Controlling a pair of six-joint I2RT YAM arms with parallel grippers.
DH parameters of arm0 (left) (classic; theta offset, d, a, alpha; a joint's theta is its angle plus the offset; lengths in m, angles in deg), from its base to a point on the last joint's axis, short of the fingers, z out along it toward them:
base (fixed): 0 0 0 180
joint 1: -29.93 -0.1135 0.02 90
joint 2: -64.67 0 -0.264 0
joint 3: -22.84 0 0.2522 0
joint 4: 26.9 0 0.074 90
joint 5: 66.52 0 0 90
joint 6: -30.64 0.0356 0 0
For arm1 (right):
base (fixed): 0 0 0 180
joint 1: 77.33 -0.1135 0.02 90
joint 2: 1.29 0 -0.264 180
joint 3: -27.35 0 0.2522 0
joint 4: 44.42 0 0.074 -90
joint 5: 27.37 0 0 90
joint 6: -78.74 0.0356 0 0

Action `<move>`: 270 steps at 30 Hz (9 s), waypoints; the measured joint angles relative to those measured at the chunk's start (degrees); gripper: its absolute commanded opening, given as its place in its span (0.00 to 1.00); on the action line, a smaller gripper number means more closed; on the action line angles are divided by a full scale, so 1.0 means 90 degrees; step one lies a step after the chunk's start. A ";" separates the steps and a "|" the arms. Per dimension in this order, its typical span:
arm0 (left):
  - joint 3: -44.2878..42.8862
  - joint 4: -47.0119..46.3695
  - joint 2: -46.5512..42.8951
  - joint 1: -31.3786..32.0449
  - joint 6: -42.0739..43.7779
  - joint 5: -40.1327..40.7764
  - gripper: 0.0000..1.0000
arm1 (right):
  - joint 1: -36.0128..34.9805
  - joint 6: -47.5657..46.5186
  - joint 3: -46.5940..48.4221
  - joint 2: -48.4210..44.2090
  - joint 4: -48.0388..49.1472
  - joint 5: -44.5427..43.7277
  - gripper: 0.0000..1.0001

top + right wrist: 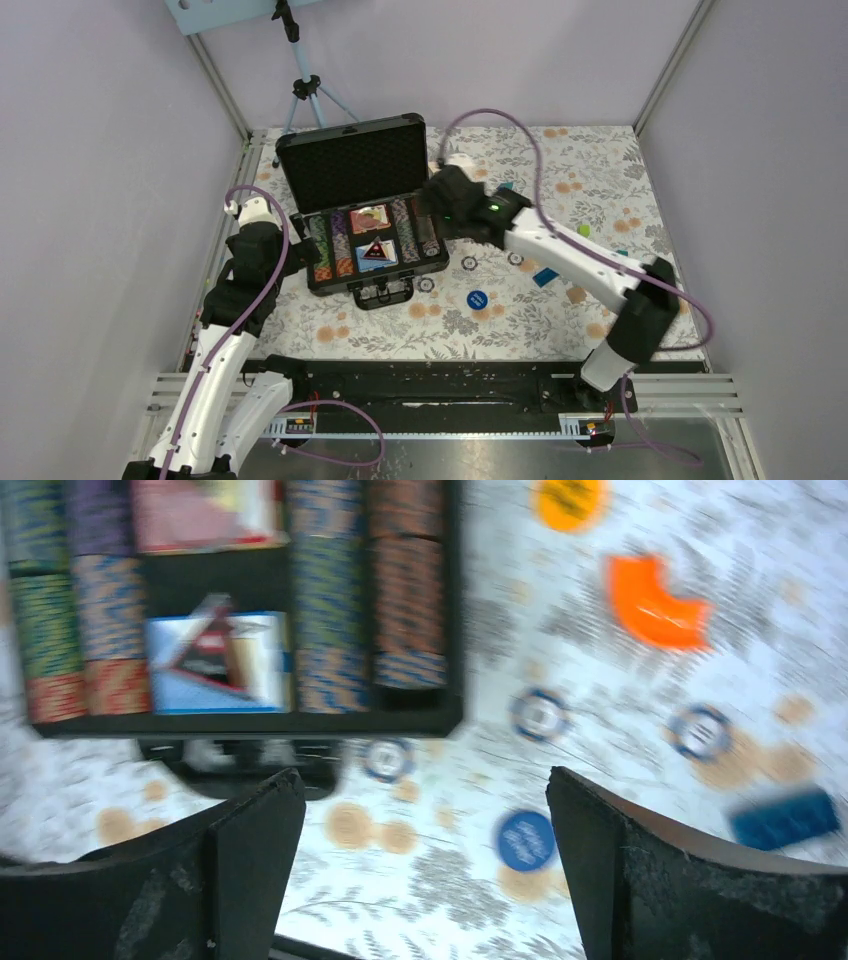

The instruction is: Pack up texas hold em set

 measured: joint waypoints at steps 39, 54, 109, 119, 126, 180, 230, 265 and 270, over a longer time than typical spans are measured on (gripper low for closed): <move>0.0002 -0.0002 0.0017 0.0000 0.0002 -0.0010 0.99 | 0.0449 0.1428 -0.4150 -0.0243 0.1005 0.0505 0.80; 0.0000 -0.0002 0.0017 0.0000 0.0002 -0.0010 0.99 | 0.0406 0.1484 -0.4099 -0.0189 0.1008 0.0401 0.68; 0.0000 -0.0002 0.0015 0.0000 0.0002 -0.0012 0.99 | 0.0811 0.1175 -0.3915 -0.0257 0.0444 0.0107 0.79; 0.0000 -0.0002 0.0015 0.0000 0.0002 -0.0012 0.99 | 0.0974 0.1268 -0.4080 -0.0165 0.1171 0.0457 0.77; 0.0000 -0.0002 0.0015 0.0000 0.0000 -0.0012 0.99 | 0.1042 0.1275 -0.4090 -0.0163 0.1168 0.0466 0.71; 0.0000 -0.0002 0.0015 0.0000 0.0002 -0.0015 0.99 | 0.1103 0.0896 -0.3337 -0.0549 0.0253 0.0291 0.54; -0.0007 0.0046 -0.0053 0.0000 -0.0117 0.0158 0.99 | -0.1549 0.2229 -0.0481 0.1287 -0.0053 0.0296 0.90; -0.0605 0.0578 -0.1044 0.0007 -0.0245 0.0612 0.99 | -0.2803 0.2922 0.3864 0.4843 -0.2198 -0.0107 0.85; -0.0605 0.0578 -0.1076 0.0007 -0.0245 0.0595 0.99 | -0.2820 0.2892 0.3864 0.4867 -0.2181 -0.0104 0.83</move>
